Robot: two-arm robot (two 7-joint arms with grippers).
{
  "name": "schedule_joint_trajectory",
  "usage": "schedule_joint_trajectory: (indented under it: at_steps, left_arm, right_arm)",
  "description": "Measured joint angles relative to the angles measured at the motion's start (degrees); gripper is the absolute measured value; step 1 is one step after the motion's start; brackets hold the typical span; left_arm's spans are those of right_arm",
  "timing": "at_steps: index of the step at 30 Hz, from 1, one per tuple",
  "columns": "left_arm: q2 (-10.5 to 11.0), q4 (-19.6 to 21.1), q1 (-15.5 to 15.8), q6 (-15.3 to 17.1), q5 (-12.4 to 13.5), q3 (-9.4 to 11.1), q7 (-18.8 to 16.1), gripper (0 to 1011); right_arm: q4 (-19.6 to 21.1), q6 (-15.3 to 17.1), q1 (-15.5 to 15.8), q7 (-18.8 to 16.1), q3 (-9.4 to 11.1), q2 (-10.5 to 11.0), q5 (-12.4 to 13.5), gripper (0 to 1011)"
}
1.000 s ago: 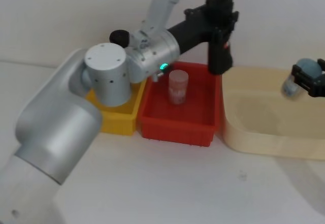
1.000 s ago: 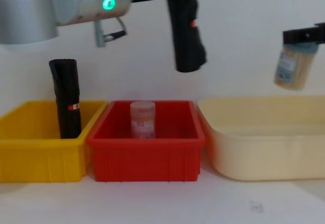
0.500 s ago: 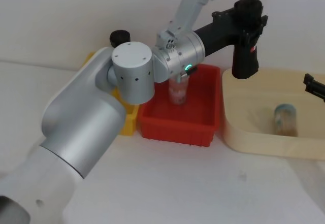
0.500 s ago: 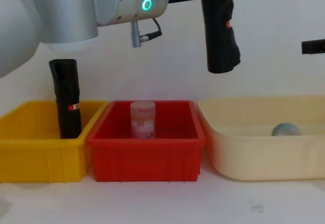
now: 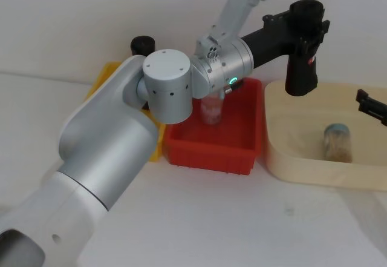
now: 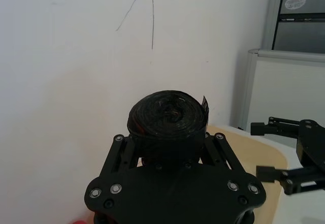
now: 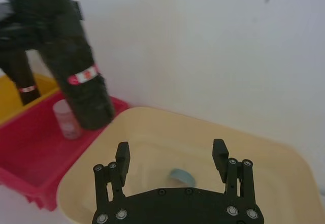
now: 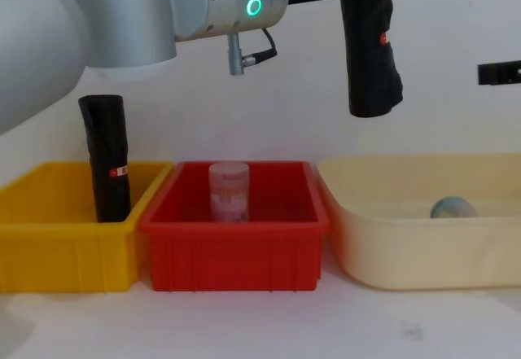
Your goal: Pick up the garbage bag with the one hand and transfer it to the other hand.
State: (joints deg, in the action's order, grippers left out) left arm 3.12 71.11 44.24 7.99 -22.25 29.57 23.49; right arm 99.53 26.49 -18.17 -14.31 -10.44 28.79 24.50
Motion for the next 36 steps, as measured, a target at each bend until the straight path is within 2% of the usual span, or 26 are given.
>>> schedule_joint_trajectory:
  at_steps: [10,13,20,26,36]
  left_arm:
    - [-0.28,-0.39,0.25,-0.09,-0.02,0.22,0.1,460]
    - [-0.34,-0.47,0.29,-0.1,-0.02,0.27,0.12,460]
    - [-0.41,-0.55,0.35,-0.13,-0.02,0.31,0.16,460]
    - [-0.44,-0.61,0.38,-0.15,-0.02,0.35,0.2,458]
    - [-0.48,-0.67,0.43,-0.15,-0.01,0.38,0.21,460]
  right_arm:
    - [1.5,-2.2,-0.58,-3.16,-2.56,-0.01,0.3,1000]
    - [1.65,-3.69,-1.36,-4.3,-4.07,-0.55,0.23,1000]
    - [1.44,-5.9,-2.58,-5.34,-5.82,-1.48,-0.07,1000]
    - [0.87,-7.48,-3.23,-5.61,-6.77,-2.18,-0.13,1000]
    - [-0.73,-9.46,-3.69,-4.55,-7.1,-3.18,-0.29,1000]
